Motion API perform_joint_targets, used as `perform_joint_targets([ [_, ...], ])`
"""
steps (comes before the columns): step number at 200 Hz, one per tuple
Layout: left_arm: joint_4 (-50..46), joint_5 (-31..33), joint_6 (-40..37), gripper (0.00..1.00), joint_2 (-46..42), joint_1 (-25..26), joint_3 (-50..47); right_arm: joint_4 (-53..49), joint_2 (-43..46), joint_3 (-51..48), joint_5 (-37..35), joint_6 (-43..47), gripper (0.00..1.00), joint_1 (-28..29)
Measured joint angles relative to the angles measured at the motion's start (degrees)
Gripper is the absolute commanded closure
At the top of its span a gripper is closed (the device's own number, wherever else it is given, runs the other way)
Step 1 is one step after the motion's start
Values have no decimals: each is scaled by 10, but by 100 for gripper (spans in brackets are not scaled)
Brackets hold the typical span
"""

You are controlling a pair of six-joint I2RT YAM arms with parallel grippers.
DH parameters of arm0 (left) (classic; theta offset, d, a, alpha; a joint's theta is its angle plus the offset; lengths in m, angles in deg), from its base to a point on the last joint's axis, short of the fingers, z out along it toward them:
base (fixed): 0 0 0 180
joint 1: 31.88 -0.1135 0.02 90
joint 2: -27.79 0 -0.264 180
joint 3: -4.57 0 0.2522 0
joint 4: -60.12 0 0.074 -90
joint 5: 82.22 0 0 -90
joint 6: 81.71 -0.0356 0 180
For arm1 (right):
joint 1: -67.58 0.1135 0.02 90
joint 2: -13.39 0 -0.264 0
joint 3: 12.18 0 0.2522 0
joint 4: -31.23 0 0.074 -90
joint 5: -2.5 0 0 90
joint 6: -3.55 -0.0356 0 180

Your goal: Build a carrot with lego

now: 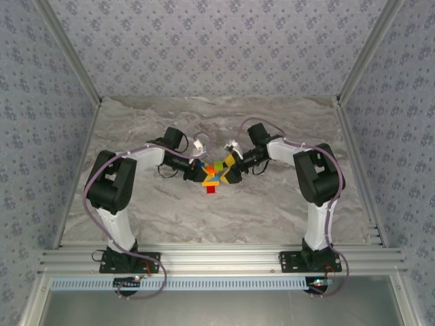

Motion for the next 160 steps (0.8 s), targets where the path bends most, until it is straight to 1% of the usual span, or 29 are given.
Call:
perform_joint_targets([
  [37,7,2,1,71,0,0,0,12,65,-14,-9,-9,0,-11],
  [64,42,15,16,69,-4,5,-5,38,145,-63,-35,-32,0,-23],
  [83,92,44,30,68,-24,15,-30,73,210,-112,-67,-62,0,-38],
  [109,156,101,41,68,-59,38,-68,127,288,-165,-117,-103,0,-53],
  [123,186,126,45,68,-71,45,-83,155,313,-182,-150,-126,0,-55],
  [135,206,147,47,68,-79,48,-94,185,330,-200,-192,-152,0,-53],
  [160,228,193,49,68,-94,54,-105,236,360,-246,-326,-233,0,-42],
])
